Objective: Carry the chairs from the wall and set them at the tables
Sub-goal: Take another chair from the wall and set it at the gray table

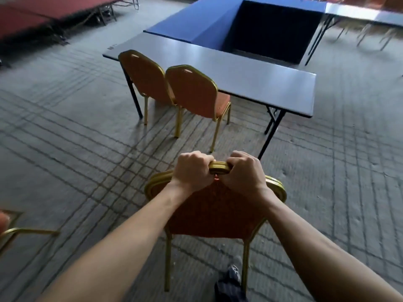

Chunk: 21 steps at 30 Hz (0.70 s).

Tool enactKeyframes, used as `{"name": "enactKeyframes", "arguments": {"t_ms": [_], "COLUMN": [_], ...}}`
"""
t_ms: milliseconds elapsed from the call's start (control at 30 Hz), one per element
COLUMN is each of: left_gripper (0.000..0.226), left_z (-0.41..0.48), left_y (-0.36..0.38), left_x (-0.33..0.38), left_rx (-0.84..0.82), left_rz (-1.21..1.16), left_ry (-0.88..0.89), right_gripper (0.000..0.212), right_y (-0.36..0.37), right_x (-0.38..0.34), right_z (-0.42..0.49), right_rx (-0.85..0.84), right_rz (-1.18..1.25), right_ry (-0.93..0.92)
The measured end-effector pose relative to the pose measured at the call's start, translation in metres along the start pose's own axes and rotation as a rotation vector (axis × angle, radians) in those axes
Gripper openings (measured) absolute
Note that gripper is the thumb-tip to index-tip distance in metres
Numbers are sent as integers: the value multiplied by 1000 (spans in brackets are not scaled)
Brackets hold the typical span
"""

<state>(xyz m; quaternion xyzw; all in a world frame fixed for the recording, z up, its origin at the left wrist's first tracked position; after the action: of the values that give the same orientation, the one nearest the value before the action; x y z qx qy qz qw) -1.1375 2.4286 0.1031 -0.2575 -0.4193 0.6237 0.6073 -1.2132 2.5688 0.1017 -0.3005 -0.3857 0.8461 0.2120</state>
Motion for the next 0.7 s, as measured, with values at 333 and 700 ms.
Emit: {"name": "enactKeyframes", "arguments": {"t_ms": [333,700], "left_gripper": [29,28], "left_z": [185,350], "left_y": [123,234], "left_x": [87,86], "left_rx": [31,5], "left_rz": [-87,-169], "left_ry": [115,229], "right_gripper": [27,34], "right_y": [-19,25], "right_x": [191,316], "right_z": [115,242], "right_rx": [88,127], "right_rz": [-80,-133], "right_ry": [27,119]}}
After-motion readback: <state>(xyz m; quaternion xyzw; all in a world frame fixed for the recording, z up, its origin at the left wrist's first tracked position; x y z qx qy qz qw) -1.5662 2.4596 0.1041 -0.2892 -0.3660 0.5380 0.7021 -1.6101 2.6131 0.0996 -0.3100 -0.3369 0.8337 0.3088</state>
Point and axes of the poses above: each hand's wrist, its own z-axis towards the middle knuckle, its own y-axis out of the palm, x = y × z, the point moved 2 cm from there along z, towards the middle knuckle, and after that the axes turned 10 degrees about x, right-handed, at the moved point
